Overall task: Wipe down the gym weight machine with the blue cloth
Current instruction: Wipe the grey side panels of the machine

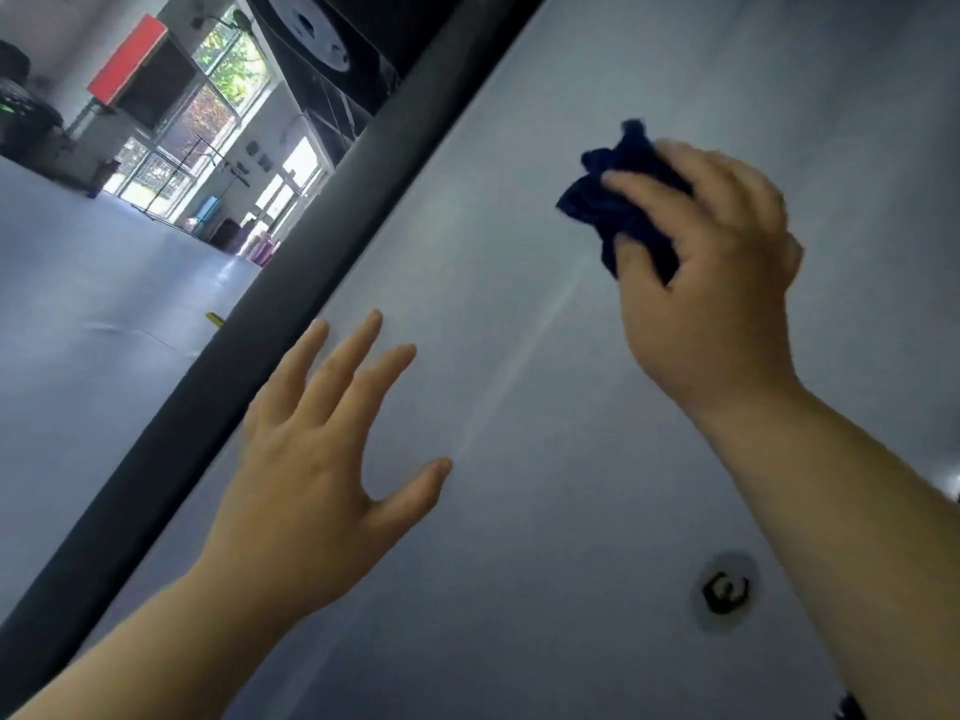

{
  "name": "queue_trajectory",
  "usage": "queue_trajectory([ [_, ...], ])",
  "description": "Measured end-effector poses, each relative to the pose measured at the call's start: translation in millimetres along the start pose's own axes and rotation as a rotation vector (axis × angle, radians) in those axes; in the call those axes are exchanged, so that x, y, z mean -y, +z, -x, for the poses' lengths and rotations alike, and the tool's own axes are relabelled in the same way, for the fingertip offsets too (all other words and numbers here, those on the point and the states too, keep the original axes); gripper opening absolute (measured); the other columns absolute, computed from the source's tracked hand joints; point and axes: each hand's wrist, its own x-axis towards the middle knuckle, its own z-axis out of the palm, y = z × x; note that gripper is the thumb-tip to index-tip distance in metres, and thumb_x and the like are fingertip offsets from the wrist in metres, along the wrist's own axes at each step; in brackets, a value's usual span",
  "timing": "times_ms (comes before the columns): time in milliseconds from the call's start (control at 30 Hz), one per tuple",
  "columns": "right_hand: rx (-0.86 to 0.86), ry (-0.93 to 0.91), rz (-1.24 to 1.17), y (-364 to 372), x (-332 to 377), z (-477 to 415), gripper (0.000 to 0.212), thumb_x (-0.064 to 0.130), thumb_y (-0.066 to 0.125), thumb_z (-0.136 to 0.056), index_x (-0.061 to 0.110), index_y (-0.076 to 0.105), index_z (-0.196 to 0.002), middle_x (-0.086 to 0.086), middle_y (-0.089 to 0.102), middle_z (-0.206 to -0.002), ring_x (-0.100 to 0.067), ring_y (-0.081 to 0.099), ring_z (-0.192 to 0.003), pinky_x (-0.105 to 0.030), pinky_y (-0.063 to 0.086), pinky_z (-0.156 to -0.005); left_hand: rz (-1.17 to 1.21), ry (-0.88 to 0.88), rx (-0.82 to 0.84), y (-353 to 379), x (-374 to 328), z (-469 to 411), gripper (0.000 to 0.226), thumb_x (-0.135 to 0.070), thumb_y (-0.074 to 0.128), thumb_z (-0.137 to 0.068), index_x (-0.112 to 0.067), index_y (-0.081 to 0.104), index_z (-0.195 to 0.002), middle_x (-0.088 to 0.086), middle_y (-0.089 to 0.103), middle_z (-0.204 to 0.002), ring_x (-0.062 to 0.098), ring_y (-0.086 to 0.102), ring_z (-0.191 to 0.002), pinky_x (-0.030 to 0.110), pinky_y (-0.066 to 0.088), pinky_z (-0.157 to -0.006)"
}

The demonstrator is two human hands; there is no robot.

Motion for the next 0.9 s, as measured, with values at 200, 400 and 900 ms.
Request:
queue_trajectory([
  [200,0.261,-0.236,-0.151,0.2,24.1,81.5,0.044,0.013,0.050,-0.094,0.016,0.056,-0.138,-0.008,0.040,-0.153,-0.027,0.039,-0.139,-0.045,0.034,-0.111,0.034,0.020,-0.001,1.4,-16.2,3.0,0.074,-0.066,0.043,-0.084,-0.032,0.031,-0.149,-0.003,0.016,-0.162,0.022,0.006,-0.152,0.046,0.009,-0.118],
  [400,-0.007,-0.041,0.023,-19.9,-28.3,40.9,0.040,0.012,0.055,-0.092,0.023,0.064,-0.129,-0.005,0.054,-0.141,-0.034,0.047,-0.124,-0.047,0.041,-0.099,-0.086,0.274,0.154,4.4,-28.7,2.2,0.073,-0.062,0.043,-0.089,-0.029,0.031,-0.152,-0.001,0.018,-0.164,0.020,0.008,-0.152,0.044,0.004,-0.121],
  [900,0.003,0.250,-0.047,-52.7,-66.6,64.2,0.043,0.003,0.059,-0.090,0.019,0.063,-0.130,-0.007,0.057,-0.134,-0.033,0.048,-0.114,-0.036,0.043,-0.092,-0.148,0.447,0.198,-6.9,-68.0,-43.5,0.078,-0.065,0.039,-0.088,-0.027,0.021,-0.154,-0.001,0.018,-0.163,0.018,0.015,-0.148,0.040,0.012,-0.120],
])
